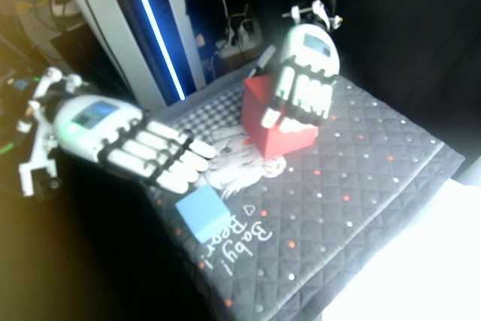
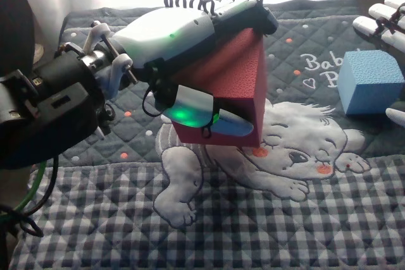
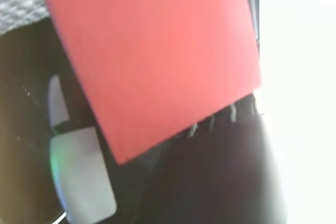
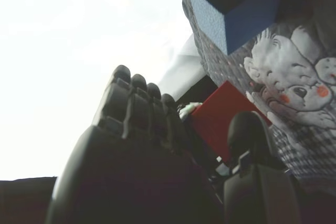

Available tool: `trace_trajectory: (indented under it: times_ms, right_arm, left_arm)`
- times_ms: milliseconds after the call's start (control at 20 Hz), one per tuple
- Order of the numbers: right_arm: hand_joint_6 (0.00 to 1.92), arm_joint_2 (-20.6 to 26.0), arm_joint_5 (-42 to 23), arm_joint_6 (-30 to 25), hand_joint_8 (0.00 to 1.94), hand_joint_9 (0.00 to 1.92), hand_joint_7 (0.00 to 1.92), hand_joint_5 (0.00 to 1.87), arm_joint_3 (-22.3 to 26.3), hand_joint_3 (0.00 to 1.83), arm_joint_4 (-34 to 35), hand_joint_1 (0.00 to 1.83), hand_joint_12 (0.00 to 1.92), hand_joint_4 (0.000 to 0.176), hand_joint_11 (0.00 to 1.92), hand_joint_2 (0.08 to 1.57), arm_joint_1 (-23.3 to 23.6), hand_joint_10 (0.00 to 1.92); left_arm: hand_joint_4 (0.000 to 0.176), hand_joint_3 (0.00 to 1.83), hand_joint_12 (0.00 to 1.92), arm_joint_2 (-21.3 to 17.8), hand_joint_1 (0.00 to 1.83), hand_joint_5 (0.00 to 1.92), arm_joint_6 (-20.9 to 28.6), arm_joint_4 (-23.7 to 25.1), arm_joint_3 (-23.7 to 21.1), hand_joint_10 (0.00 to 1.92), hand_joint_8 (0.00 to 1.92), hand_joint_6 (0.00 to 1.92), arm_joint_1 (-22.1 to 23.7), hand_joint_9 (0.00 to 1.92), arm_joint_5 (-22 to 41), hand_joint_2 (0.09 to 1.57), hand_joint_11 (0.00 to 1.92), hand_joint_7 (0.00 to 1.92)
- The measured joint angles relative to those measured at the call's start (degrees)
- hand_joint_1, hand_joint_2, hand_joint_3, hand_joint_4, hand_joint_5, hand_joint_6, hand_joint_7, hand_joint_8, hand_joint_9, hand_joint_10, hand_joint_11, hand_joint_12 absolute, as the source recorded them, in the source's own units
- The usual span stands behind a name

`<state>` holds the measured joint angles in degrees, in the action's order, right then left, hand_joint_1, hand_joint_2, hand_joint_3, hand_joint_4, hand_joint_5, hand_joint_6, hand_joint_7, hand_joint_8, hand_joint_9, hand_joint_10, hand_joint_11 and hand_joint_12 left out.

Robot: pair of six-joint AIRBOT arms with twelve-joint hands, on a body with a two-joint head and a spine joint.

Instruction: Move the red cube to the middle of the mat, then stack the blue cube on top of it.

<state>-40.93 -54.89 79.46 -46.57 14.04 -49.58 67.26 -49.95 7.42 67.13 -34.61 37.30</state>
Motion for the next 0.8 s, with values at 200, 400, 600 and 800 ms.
trace_trajectory:
  times_ms: [200,400,600,800]
  right_arm:
    - [0.00,0.00,-0.04,0.00,0.00,0.00,0.00,0.00,-0.02,0.00,0.15,0.44,0.00,0.026,0.00,1.33,0.00,0.00]
    - [0.00,0.00,-0.07,-0.07,0.00,0.00,0.00,0.00,-0.02,0.00,0.11,0.35,0.00,0.014,0.00,1.31,0.00,0.00]
    - [0.00,0.00,-0.04,-0.31,0.00,0.00,0.00,0.00,-0.02,0.00,0.44,0.47,0.00,0.039,0.00,1.28,0.00,0.00]
    - [0.00,0.02,-0.09,-1.20,0.00,0.00,0.00,0.00,-0.02,0.00,0.33,0.58,0.00,0.060,0.00,1.20,0.00,0.00]
  left_arm:
    - [0.174,0.00,0.00,0.81,0.46,0.00,0.24,0.17,0.59,0.00,0.00,0.00,-0.48,0.00,-1.38,0.89,0.00,0.00]
    - [0.176,0.00,0.00,0.81,0.44,0.00,0.52,0.09,0.59,0.00,0.00,0.00,-0.87,0.00,-1.22,0.89,0.00,0.00]
    - [0.176,0.00,0.00,-0.74,0.43,0.00,1.75,0.04,-0.61,0.00,0.00,0.00,-2.29,0.00,1.73,0.90,0.00,0.00]
    - [0.176,0.01,0.00,-5.77,0.52,0.00,2.45,-3.78,-3.10,0.00,0.00,0.00,-6.75,0.00,10.23,0.94,0.00,0.00]
